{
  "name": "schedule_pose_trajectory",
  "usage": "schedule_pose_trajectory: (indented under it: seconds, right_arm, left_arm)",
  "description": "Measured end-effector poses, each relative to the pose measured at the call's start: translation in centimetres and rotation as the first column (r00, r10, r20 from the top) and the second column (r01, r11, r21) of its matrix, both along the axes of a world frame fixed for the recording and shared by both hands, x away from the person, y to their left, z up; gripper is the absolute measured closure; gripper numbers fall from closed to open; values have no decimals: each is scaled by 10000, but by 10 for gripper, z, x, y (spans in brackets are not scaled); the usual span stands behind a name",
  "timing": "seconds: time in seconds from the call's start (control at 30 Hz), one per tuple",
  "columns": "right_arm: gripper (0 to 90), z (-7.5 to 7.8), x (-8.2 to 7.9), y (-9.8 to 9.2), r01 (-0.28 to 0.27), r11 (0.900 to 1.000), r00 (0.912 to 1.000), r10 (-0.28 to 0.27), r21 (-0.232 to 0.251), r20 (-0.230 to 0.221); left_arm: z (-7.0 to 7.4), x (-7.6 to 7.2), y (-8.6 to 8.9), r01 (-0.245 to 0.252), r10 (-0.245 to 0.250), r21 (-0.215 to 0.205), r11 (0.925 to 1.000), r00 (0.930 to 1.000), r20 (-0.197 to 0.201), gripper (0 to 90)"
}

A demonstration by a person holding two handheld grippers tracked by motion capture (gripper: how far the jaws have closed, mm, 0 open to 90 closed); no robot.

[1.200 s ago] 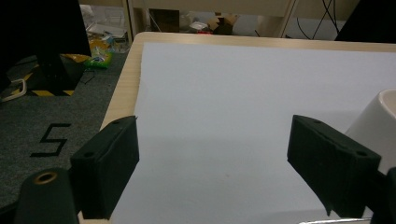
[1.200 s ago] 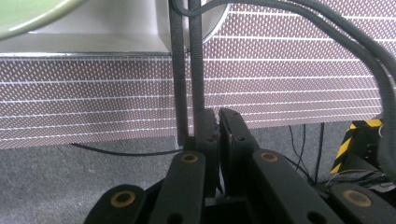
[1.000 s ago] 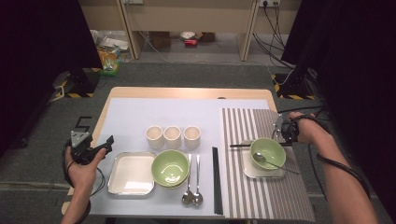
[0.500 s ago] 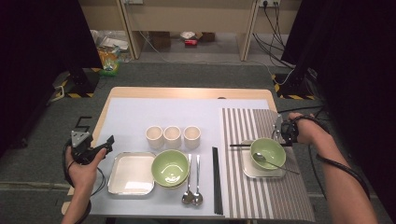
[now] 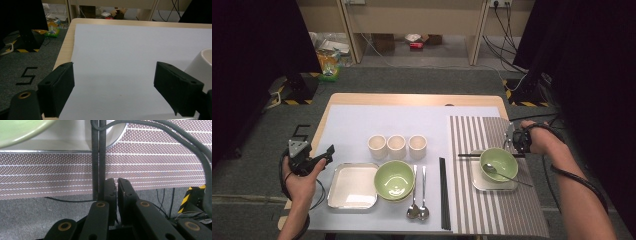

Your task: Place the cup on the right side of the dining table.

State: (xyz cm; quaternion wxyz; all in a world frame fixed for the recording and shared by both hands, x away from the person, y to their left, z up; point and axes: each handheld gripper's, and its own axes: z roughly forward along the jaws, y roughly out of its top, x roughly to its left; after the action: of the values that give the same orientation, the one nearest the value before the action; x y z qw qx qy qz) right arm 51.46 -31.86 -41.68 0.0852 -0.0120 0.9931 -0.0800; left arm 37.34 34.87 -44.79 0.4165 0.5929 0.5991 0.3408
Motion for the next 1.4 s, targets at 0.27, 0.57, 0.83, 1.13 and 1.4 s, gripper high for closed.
schedule_pose_trajectory:
  seconds: [0.27,0.57,0.83,1.13,1.4]
  right_arm:
    - [861,2,0,0,121,9999,9999,-121,40,15]
    - [869,4,1,2,487,9983,9987,-491,308,151]
    - [863,7,2,5,1601,9833,9859,-1636,862,357]
    - [854,8,4,9,2885,9449,9524,-2998,1546,551]
    - [848,11,3,16,4460,8730,8836,-4646,1971,583]
  left_arm:
    - [1,0,0,10,-10,18,10000,10000,3,159]
    - [1,0,0,12,-12,27,10000,10000,18,159]
    - [1,0,1,10,-10,13,10000,10000,44,160]
    - [1,0,1,-5,5,13,10000,10000,11,160]
    - [0,0,2,-6,5,-21,10000,10000,-44,160]
